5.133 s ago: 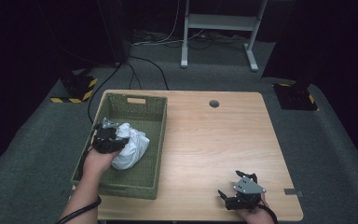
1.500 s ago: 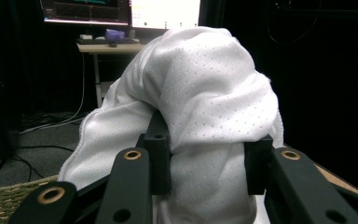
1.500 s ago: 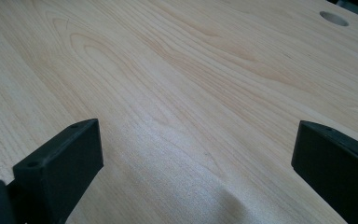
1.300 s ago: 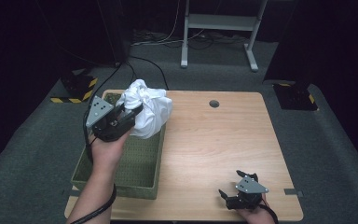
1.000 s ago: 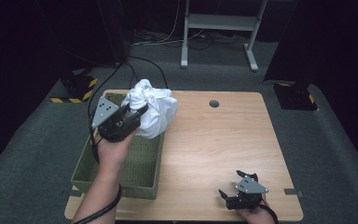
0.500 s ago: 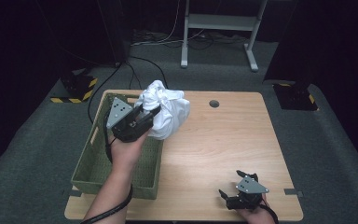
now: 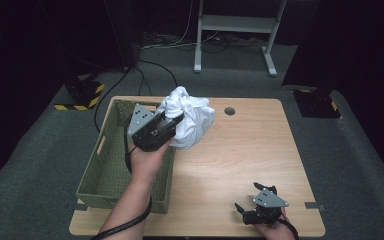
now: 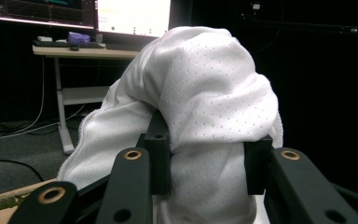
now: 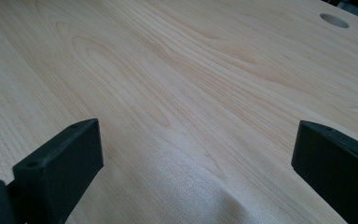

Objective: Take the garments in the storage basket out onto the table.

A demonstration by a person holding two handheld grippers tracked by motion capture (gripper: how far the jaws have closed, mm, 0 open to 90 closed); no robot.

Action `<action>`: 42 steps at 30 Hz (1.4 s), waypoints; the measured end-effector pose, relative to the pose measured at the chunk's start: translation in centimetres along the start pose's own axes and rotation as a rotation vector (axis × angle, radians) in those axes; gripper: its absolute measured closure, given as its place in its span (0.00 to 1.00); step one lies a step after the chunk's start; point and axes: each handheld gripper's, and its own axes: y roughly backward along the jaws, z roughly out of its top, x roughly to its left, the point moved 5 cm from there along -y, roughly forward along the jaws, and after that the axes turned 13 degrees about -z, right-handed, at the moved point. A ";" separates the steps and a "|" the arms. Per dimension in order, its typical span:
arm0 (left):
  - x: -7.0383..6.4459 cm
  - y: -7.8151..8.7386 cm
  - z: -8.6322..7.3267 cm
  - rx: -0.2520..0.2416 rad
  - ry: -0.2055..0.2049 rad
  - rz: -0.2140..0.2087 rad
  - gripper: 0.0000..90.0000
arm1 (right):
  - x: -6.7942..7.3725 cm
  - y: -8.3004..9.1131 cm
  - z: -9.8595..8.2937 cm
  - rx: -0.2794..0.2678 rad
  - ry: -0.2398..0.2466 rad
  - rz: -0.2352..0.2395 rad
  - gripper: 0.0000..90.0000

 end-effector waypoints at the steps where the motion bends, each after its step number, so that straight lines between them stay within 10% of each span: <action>1: 0.0 0.0 0.0 0.000 0.000 0.000 0.71 | 0.0 0.0 0.0 -0.001 -0.002 0.000 0.02; 42: -2.8 -4.0 0.6 0.024 -0.017 -0.082 0.71 | -0.1 0.0 0.0 0.000 -0.008 0.008 0.02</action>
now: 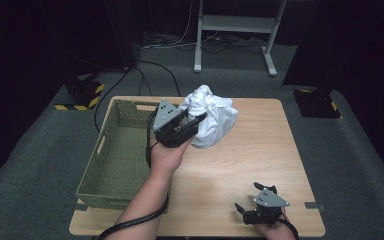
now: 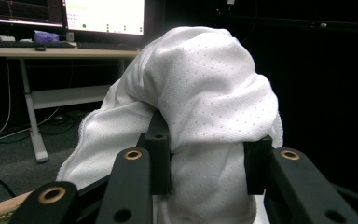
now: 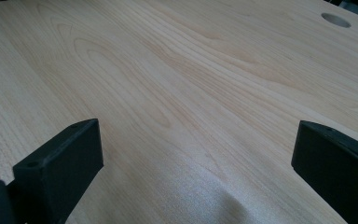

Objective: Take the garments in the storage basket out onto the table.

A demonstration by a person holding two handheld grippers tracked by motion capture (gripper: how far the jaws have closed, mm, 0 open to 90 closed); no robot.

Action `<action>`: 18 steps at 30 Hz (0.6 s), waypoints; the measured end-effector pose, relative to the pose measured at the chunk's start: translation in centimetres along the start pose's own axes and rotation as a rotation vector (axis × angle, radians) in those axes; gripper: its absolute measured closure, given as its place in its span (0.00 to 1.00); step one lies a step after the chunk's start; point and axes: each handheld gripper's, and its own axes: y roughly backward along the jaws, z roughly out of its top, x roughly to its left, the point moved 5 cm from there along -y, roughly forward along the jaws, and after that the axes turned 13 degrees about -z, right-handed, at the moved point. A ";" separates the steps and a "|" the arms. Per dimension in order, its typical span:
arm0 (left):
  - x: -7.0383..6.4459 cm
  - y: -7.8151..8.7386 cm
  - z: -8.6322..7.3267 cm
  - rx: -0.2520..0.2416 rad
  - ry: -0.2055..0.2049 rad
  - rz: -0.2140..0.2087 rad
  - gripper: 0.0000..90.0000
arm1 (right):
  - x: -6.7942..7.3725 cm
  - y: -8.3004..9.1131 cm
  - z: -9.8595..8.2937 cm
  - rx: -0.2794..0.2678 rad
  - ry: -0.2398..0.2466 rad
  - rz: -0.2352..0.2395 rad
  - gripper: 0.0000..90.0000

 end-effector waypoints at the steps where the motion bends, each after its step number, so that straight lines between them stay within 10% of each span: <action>1: 0.0 -0.1 -0.1 0.003 0.002 0.000 0.71 | 0.0 0.0 0.0 0.000 0.000 0.000 0.02; 18: 0.0 -1.6 -2.6 0.056 0.025 -0.002 0.71 | 0.0 0.0 0.0 -0.001 0.003 0.002 0.02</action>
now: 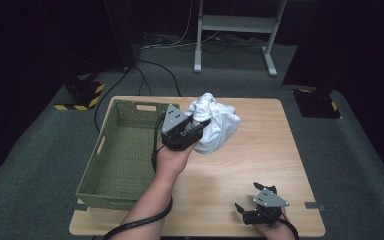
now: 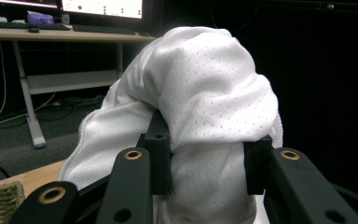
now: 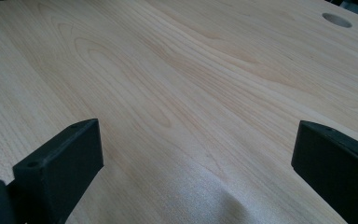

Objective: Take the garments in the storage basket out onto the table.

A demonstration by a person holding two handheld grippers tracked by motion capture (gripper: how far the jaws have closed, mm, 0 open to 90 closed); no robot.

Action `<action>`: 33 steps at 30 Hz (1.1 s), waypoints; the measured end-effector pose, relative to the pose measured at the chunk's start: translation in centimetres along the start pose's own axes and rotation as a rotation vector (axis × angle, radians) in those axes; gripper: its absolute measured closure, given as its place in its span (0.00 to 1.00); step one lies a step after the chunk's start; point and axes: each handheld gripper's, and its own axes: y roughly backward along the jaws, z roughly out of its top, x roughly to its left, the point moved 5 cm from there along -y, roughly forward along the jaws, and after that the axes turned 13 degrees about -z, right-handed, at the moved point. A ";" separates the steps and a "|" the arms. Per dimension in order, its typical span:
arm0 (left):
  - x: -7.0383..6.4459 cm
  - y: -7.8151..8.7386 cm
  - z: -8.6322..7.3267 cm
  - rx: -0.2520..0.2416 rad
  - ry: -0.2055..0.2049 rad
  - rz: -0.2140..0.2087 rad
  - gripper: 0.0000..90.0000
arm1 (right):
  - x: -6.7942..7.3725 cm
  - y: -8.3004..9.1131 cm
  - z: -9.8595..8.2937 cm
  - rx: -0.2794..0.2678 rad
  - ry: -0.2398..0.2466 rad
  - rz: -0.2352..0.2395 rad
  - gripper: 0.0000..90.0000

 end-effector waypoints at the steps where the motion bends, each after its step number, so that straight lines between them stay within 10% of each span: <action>1: 0.0 -0.1 -0.2 0.003 0.004 0.000 0.71 | 0.0 0.0 0.0 0.000 0.000 0.000 0.02; 33: 0.3 -3.5 -6.4 0.156 0.067 0.022 0.71 | 0.0 0.0 0.0 -0.003 -0.004 0.003 0.02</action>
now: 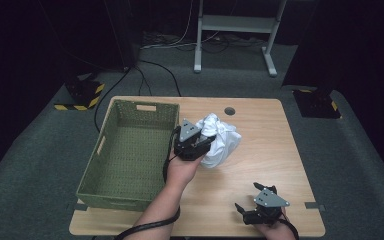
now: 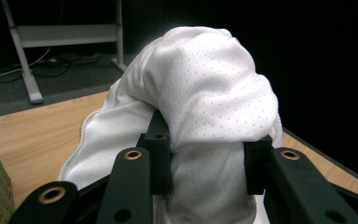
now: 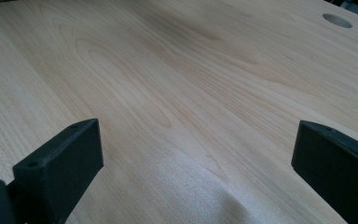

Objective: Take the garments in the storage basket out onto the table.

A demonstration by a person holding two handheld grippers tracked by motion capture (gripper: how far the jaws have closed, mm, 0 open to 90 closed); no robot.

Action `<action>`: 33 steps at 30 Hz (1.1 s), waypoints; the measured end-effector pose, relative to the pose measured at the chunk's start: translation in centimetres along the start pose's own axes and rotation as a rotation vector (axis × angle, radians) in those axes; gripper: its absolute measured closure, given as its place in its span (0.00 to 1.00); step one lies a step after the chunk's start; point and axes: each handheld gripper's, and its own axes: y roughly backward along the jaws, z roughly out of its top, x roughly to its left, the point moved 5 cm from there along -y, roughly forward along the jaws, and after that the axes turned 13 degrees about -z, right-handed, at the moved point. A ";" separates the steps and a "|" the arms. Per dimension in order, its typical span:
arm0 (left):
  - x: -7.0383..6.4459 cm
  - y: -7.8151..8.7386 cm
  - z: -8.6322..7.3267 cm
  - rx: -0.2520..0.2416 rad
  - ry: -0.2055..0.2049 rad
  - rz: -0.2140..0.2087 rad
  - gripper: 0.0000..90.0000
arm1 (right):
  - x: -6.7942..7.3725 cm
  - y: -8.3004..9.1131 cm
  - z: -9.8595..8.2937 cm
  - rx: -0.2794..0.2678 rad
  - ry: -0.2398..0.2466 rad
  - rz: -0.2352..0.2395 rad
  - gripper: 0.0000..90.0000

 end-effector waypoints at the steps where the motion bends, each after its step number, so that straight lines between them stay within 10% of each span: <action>1: 0.0 0.0 0.0 0.000 0.000 0.000 0.71 | 0.0 0.0 0.0 0.000 0.000 0.000 0.02; 33: 1.4 -3.8 -5.2 0.161 0.043 0.033 0.71 | 0.0 0.0 0.0 0.000 0.000 0.000 0.02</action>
